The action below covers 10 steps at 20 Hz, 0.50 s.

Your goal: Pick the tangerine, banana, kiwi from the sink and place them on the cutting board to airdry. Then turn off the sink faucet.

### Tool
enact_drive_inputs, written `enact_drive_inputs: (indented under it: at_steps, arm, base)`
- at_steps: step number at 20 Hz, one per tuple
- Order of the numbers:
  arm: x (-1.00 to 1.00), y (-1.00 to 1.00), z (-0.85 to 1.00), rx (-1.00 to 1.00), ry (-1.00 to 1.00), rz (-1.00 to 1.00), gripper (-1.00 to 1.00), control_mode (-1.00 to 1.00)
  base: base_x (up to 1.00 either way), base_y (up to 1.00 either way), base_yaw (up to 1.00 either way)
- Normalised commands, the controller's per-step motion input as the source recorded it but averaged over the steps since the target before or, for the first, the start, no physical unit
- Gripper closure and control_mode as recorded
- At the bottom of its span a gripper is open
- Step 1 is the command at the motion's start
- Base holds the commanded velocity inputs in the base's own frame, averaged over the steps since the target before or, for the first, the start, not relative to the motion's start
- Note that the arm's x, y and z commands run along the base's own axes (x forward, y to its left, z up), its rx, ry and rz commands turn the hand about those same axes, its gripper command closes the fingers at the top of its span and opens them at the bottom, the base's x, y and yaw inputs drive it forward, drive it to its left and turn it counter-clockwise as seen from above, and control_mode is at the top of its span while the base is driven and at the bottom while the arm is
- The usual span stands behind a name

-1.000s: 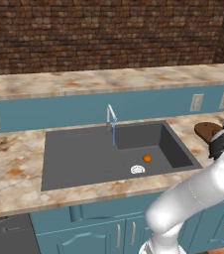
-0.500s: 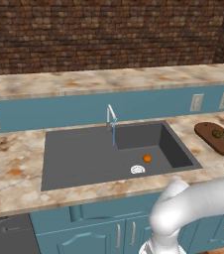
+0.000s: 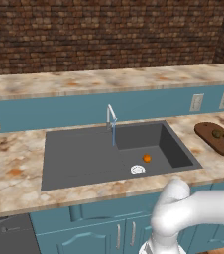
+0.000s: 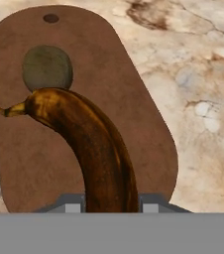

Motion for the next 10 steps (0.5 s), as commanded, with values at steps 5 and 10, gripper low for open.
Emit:
enact_drive_inputs:
  at_steps: [5,10]
  arm:
    - [0.05,-0.05,-0.24,0.0,0.0,0.0,1.0,-1.0]
    - [0.04,-0.05,-0.26,0.0,0.0,0.0,1.0,-1.0]
  base:
    - [0.0,0.0,0.0]
    - [0.0,0.0,0.0]
